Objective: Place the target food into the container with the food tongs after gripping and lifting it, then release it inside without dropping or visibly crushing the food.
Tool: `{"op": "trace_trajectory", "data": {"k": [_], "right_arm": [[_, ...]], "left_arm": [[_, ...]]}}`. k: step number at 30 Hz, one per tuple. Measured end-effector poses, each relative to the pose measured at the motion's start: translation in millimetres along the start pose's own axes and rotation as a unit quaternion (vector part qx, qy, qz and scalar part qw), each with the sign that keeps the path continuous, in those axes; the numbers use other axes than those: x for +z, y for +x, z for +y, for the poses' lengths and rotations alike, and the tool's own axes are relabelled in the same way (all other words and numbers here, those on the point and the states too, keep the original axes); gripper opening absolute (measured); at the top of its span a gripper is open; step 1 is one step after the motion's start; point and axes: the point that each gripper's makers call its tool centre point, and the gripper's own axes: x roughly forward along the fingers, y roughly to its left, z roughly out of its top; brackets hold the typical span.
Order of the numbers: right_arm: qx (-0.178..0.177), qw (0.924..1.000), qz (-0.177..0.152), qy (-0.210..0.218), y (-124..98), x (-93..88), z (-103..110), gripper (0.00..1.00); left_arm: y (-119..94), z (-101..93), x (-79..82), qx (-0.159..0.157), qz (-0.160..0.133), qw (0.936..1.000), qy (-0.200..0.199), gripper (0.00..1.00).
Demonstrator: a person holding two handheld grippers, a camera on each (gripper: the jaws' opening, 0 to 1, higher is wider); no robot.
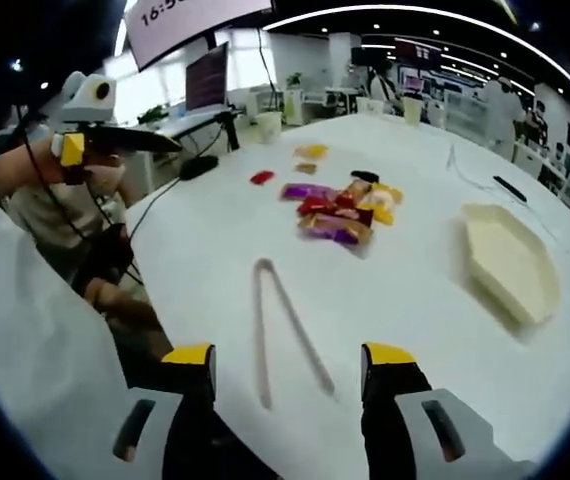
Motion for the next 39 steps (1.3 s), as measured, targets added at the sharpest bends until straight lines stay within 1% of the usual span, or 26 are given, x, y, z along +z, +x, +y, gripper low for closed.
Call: {"op": "trace_trajectory", "data": {"k": [10,15,17,22,26,33,39], "right_arm": [[0.004,1.0,0.005,0.0,5,-6.7,0,0.56],[0.011,0.9998,0.011,-0.012,9,-10.0,5,0.53],[0.009,0.9998,0.013,-0.014,10,-12.1,4,0.53],[0.006,0.9997,0.017,-0.014,11,-17.2,0,0.52],[0.009,0.9995,0.023,-0.022,12,-22.2,1,0.5],[0.013,0.9993,0.029,-0.02,16,-26.9,5,0.47],[0.012,0.9986,0.037,-0.037,19,-32.0,3,0.46]], "left_arm": [[4,-2.9,-3.1,-0.002,0.004,1.0,-0.002,0.99],[5,-4.7,-5.1,-0.004,0.008,0.9999,-0.006,0.99],[6,-3.2,-4.9,0.001,0.008,1.0,-0.006,0.99],[6,-7.1,-5.6,-0.007,0.009,0.9999,-0.011,0.99],[7,-8.8,-7.8,-0.009,0.013,0.9998,-0.01,0.99],[6,-9.5,-8.9,-0.007,0.013,0.9998,-0.011,0.99],[5,-7.3,-8.9,-0.004,0.011,0.9999,-0.012,0.99]]}}
